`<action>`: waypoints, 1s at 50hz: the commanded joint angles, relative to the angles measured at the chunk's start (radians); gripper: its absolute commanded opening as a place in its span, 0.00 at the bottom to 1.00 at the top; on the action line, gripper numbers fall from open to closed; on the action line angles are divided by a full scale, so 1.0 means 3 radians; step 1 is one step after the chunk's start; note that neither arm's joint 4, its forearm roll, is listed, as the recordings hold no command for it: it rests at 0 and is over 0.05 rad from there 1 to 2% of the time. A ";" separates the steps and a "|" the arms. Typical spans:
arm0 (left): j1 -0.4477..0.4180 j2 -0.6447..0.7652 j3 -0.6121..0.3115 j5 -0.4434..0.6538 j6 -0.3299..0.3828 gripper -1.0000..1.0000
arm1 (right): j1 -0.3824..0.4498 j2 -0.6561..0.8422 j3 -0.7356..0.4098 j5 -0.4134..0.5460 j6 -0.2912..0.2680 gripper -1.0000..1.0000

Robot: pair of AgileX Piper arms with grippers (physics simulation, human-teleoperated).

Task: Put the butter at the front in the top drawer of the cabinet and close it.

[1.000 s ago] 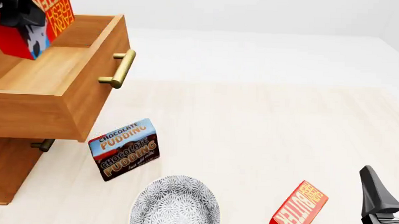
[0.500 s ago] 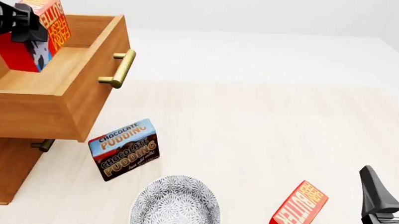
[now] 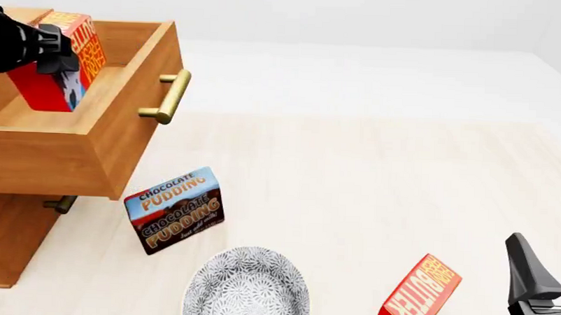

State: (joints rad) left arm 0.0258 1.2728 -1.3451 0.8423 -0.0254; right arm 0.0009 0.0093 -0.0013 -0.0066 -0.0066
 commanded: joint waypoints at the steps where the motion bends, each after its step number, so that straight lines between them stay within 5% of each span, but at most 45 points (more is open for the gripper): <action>1: -0.0013 -0.0020 0.0095 -0.0168 -0.0013 0.00 | 0.0000 0.0000 0.0000 0.0000 0.0000 1.00; 50: 0.0042 0.0175 0.0370 -0.0456 0.0051 0.00 | 0.0000 0.0000 0.0000 0.0000 0.0000 1.00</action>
State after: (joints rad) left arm 0.0405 1.3270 -1.2474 0.7268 -0.0277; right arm 0.0008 0.0093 -0.0013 -0.0066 -0.0066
